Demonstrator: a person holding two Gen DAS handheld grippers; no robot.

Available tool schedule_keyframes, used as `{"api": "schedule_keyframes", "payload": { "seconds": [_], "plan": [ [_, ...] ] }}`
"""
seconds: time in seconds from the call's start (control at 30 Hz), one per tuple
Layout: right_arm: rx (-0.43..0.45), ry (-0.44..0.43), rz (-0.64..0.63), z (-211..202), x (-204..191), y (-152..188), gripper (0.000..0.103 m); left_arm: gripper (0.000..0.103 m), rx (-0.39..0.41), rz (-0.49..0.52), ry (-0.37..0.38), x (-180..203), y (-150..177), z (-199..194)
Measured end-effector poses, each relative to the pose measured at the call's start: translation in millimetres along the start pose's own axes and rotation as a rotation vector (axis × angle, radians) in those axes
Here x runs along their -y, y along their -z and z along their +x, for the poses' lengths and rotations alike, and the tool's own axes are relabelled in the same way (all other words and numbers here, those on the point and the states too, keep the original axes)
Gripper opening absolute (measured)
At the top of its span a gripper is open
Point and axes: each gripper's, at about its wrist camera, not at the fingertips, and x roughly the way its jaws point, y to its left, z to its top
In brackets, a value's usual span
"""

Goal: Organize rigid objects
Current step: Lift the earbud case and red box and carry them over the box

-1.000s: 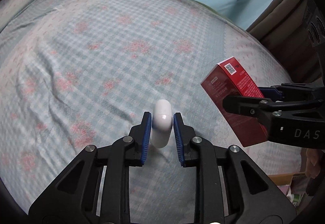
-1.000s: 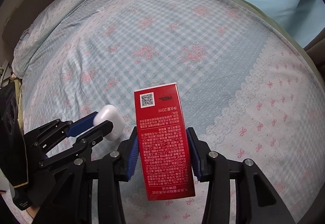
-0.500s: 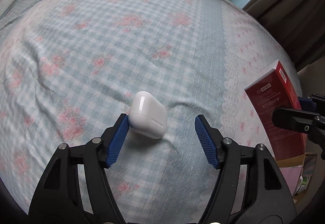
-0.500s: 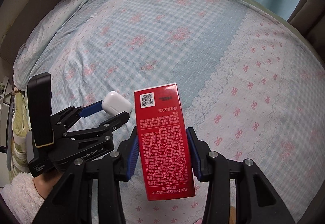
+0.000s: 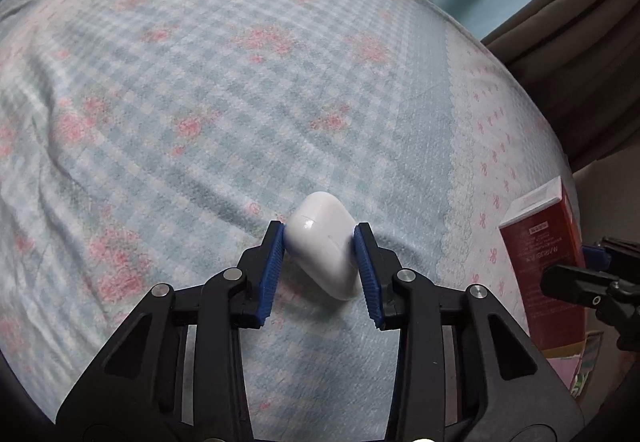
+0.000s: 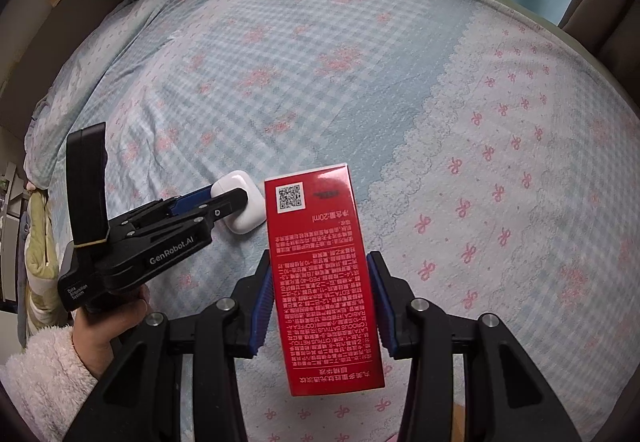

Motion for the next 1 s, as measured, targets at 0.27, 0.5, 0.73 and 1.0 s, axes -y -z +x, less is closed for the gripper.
{"api": "schedule_keyframes", "payload": {
  "seconds": [0.27, 0.5, 0.73, 1.0],
  "plan": [
    [-0.002, -0.015, 0.041, 3.0, 6.7, 4.9, 0.041, 0.021, 0.031, 0.006, 0.043, 7.2, -7.9, -9.0],
    [0.009, -0.027, 0.068, -0.6, 9.7, 8.9, 0.041, 0.020, -0.004, 0.069, 0.102, 32.0, 2.1, -6.5],
    [0.012, -0.023, 0.081, -3.9, 17.0, 13.2, 0.041, 0.020, -0.063, 0.063, 0.116, 42.2, 4.5, 14.5],
    [0.016, -0.022, 0.111, -3.9, 28.6, 19.2, 0.041, 0.021, -0.099, 0.160, 0.105, 65.6, 11.5, 27.0]
  ]
}}
